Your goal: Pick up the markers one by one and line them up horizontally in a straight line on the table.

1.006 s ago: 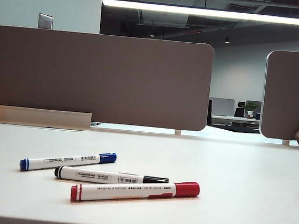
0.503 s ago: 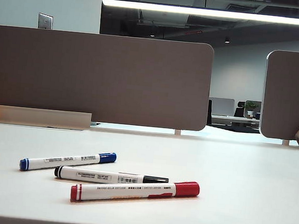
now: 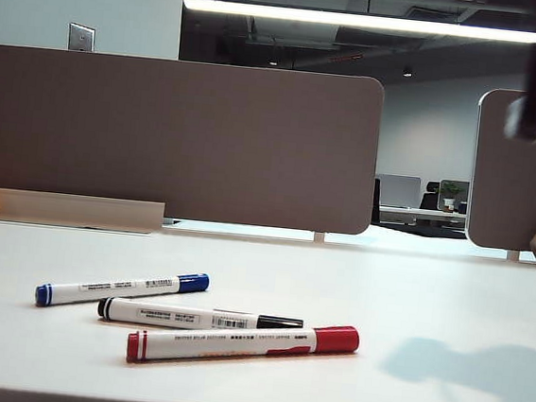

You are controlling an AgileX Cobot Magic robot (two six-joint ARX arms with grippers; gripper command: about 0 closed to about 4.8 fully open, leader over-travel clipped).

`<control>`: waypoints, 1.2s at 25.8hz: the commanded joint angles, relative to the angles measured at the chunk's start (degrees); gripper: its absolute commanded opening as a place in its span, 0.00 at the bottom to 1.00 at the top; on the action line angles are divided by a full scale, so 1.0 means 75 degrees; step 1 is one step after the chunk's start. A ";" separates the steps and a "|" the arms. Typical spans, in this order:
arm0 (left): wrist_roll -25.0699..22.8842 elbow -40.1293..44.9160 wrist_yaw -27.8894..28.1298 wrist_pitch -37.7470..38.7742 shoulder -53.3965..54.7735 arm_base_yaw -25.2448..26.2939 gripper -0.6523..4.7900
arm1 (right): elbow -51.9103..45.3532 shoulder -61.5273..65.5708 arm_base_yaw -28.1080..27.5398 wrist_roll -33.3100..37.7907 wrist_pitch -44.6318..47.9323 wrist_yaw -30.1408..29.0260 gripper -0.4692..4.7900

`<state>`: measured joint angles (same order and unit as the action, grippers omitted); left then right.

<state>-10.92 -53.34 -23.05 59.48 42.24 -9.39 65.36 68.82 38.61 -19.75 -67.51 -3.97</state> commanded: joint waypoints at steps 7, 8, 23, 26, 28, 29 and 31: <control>-0.1550 -0.0020 0.0734 -0.0178 0.1230 -0.1361 0.11 | 0.1352 0.2355 0.1469 -0.1070 0.0399 0.0396 0.19; -0.1714 -0.0017 0.1221 -0.0227 0.1271 -0.1387 0.11 | 0.1565 0.2719 0.1632 -0.1189 0.0481 0.0396 0.26; -0.2894 -0.0015 0.2818 -0.0323 0.1271 -0.1434 0.15 | 0.1699 0.4164 0.1912 -0.1684 0.1139 0.0711 0.29; -0.2906 -0.0015 0.2818 -0.0399 0.1271 -0.1431 0.11 | 0.1699 0.4377 0.1932 -0.1801 0.1215 0.0708 0.29; -0.2958 -0.0015 0.2818 -0.0399 0.1271 -0.1431 0.11 | 0.1699 0.4511 0.1932 -0.1804 0.1259 0.0676 0.29; -0.3028 -0.0015 0.2821 -0.0402 0.1271 -0.1431 0.11 | 0.1699 0.4561 0.1929 -0.1804 0.1268 0.0673 0.29; -0.3104 -0.0015 0.2955 -0.0411 0.1271 -0.1428 0.11 | 0.1699 0.4686 0.1929 -0.1804 0.1268 0.0644 0.29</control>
<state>-33.43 -53.32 -1.89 56.84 51.92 -20.16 78.02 103.66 52.90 -33.04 -58.24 1.41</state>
